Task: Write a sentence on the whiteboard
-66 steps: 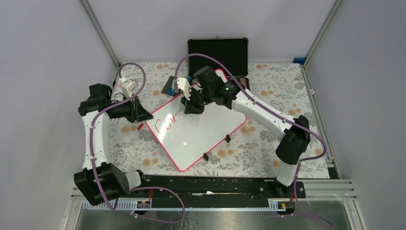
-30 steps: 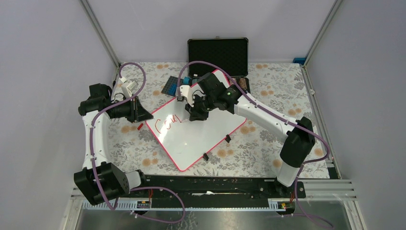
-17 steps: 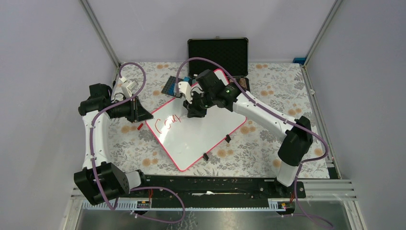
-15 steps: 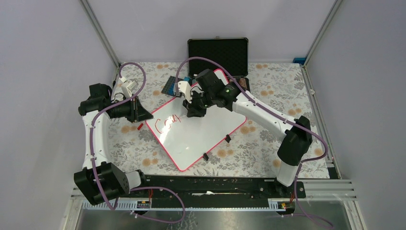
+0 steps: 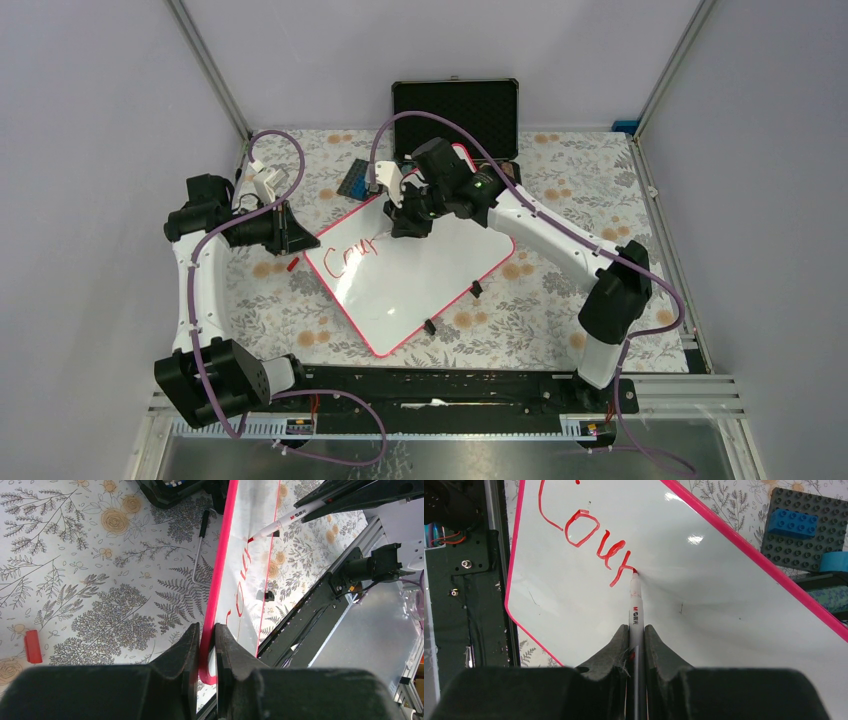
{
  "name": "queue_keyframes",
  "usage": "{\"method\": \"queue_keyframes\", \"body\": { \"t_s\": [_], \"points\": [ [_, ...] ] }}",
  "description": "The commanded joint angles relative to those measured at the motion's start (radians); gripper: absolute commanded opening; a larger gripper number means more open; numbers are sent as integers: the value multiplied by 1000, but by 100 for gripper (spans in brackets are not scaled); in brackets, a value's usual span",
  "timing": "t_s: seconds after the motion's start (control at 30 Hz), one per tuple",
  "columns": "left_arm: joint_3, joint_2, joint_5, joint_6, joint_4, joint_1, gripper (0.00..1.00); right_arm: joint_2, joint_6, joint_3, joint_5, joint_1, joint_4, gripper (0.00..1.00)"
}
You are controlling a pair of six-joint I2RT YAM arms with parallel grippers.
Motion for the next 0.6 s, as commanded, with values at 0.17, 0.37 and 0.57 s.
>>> {"method": "queue_keyframes", "body": {
  "t_s": [0.17,0.37,0.57],
  "points": [
    [-13,-6,-6,14,8,-2,0,-68,-17,22,-56,-13,-19,0],
    [-21,-11,-6,13,13,-2,0,-97,-20,26,-92,-25,-56,0],
    [-24,-16,-7,15,13,-2,0,-91,-17,40,-189,-80,-87,0]
  ]
}}
